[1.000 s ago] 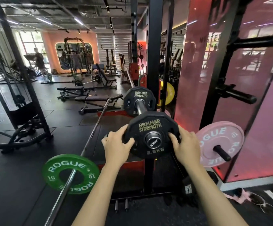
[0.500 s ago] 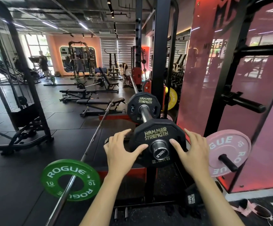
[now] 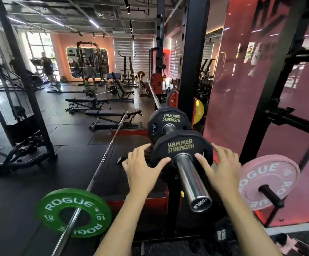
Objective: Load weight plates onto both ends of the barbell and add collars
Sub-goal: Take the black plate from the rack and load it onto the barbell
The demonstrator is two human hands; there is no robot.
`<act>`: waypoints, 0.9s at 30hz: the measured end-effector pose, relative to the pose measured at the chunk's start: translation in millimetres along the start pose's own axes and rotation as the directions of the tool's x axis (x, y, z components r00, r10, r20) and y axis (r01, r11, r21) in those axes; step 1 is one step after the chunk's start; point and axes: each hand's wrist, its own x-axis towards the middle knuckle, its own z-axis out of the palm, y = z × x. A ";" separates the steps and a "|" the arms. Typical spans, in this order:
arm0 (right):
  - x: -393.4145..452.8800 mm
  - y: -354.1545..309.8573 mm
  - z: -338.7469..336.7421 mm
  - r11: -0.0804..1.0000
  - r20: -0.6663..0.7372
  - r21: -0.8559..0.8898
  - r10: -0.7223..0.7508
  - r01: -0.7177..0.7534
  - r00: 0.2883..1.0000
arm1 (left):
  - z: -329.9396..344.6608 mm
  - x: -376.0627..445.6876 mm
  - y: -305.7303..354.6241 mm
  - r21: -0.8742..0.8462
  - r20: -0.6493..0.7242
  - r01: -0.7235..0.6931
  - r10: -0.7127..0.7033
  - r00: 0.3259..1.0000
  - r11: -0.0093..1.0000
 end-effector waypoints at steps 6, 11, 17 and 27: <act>52.3 14.0 56.7 0.999 0.001 0.037 -0.036 0.036 0.999 | 36.2 49.3 -14.8 0.019 -0.070 0.018 -0.016 0.997 1.000; 99.0 16.5 102.4 0.999 0.021 0.020 -0.049 0.049 0.999 | 68.5 98.5 -28.3 0.070 -0.110 0.079 -0.071 0.991 0.994; 141.8 27.3 137.4 0.990 0.123 0.142 -0.016 -0.001 0.992 | 97.2 137.0 -40.7 0.026 -0.179 0.136 -0.130 0.975 0.990; 131.1 20.7 127.6 0.998 0.108 0.047 -0.042 0.037 0.993 | 90.2 121.9 -28.0 0.093 -0.167 0.200 -0.183 0.969 0.975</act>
